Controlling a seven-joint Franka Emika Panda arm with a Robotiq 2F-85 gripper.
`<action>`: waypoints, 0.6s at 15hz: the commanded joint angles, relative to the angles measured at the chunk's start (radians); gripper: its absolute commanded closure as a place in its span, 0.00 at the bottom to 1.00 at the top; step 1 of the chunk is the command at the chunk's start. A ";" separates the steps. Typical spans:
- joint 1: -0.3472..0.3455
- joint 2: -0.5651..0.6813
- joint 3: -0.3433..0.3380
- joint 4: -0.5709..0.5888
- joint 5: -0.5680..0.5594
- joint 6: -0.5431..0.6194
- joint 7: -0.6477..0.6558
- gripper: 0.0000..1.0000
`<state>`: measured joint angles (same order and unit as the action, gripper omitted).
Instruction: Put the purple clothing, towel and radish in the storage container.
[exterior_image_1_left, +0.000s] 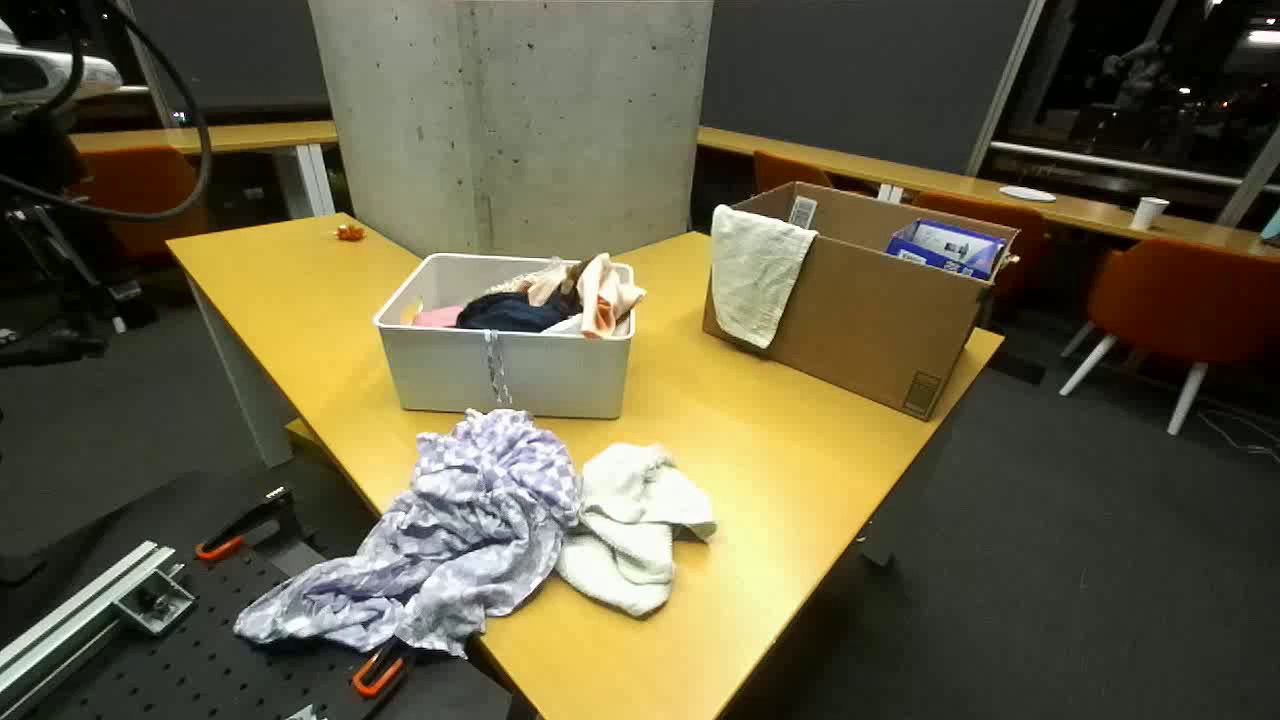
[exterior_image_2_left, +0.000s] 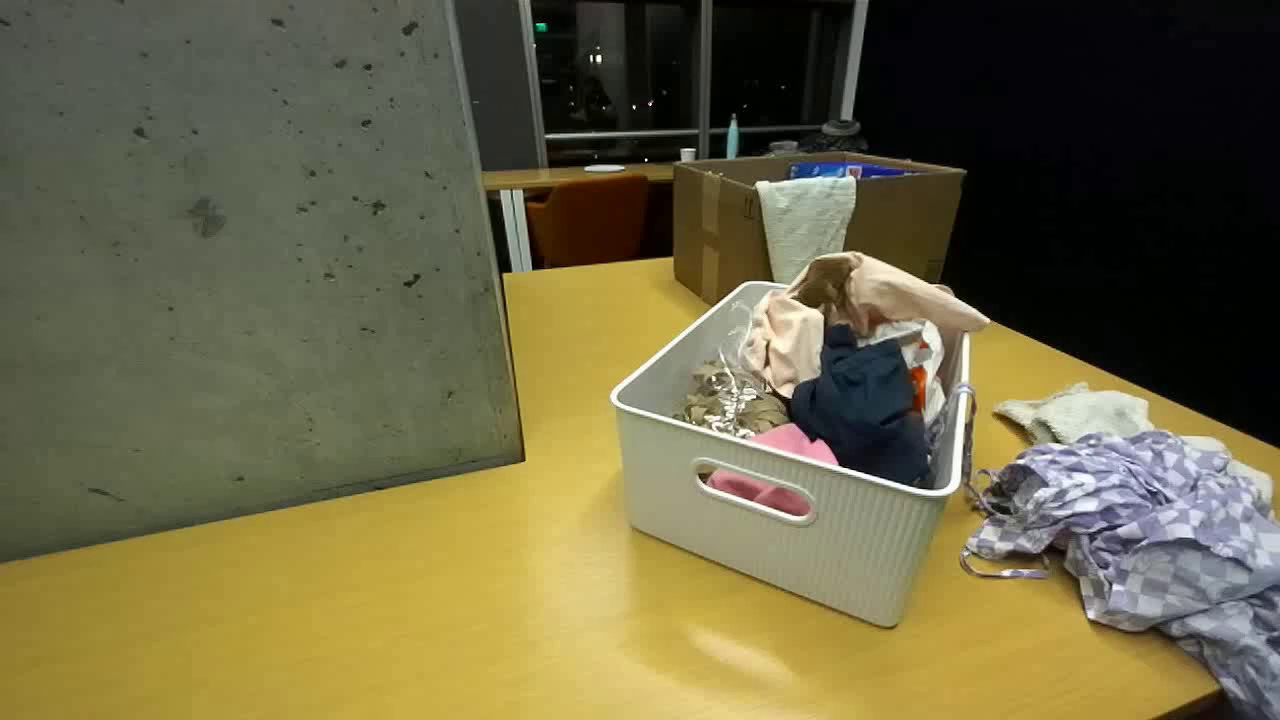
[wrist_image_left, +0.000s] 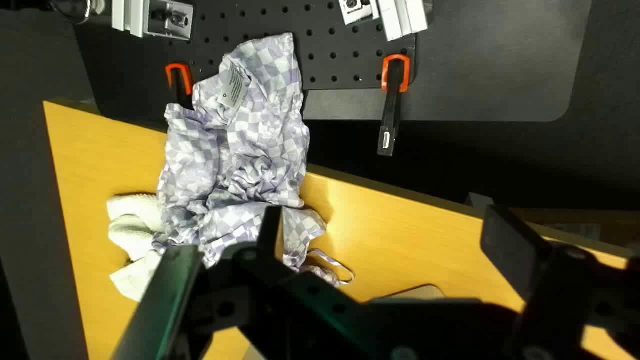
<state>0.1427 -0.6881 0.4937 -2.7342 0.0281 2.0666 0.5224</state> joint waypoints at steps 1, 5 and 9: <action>0.022 0.007 -0.021 0.002 -0.017 -0.001 0.014 0.00; 0.022 0.007 -0.021 0.003 -0.017 -0.001 0.014 0.00; -0.020 -0.004 -0.119 -0.029 -0.059 0.147 -0.077 0.00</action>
<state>0.1378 -0.6889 0.4513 -2.7368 0.0072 2.1051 0.5058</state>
